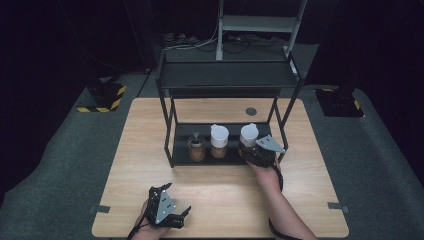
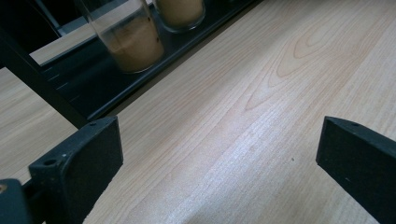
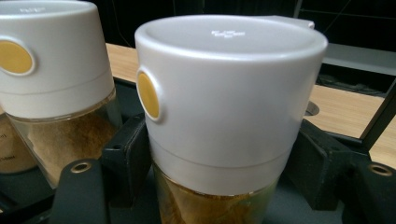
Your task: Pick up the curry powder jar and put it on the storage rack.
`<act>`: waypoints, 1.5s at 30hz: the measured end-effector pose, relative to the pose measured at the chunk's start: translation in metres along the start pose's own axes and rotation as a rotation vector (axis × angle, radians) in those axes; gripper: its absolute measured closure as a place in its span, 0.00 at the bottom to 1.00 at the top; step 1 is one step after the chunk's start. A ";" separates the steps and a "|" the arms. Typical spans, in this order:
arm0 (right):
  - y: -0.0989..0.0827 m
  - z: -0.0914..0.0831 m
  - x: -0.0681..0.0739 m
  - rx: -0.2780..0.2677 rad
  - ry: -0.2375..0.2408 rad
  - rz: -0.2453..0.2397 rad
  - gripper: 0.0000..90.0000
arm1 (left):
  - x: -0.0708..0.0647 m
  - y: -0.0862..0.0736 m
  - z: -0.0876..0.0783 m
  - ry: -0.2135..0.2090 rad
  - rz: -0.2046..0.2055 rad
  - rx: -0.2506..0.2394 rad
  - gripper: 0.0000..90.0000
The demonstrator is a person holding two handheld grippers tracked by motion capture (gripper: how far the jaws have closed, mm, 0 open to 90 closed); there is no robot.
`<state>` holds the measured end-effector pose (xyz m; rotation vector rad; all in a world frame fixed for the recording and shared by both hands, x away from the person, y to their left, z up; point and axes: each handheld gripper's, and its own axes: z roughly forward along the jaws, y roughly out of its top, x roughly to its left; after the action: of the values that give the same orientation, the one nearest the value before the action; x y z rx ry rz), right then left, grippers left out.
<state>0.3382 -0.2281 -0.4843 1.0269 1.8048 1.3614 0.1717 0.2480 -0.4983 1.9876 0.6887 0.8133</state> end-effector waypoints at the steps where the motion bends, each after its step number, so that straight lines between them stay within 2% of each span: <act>1: 0.000 0.000 0.000 0.002 0.000 0.000 0.32 | 0.000 0.000 0.000 0.000 0.000 0.000 0.01; 8: 0.003 0.000 -0.001 0.001 0.002 0.009 0.30 | 0.000 0.000 0.000 -0.001 -0.002 0.000 0.01; 12: 0.004 0.000 -0.002 0.012 -0.002 0.041 0.19 | 0.000 0.000 0.000 -0.001 -0.001 0.000 0.01; 17: 0.003 -0.001 -0.001 0.017 -0.013 0.043 0.04 | 0.000 0.000 0.000 0.000 0.003 0.002 0.01; 20: 0.004 -0.002 0.000 0.018 -0.015 0.039 0.00 | 0.000 0.001 0.000 0.000 0.003 0.003 0.01; 35: 0.009 -0.019 0.005 0.003 0.005 0.022 0.00 | -0.001 0.001 0.001 0.003 0.006 0.008 0.01; 45: 0.009 -0.039 0.005 -0.010 0.023 0.014 0.00 | -0.002 0.002 0.001 0.005 0.007 0.009 0.01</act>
<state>0.3043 -0.2407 -0.4656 1.0241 1.8088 1.3952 0.1715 0.2453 -0.4978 1.9980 0.6904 0.8212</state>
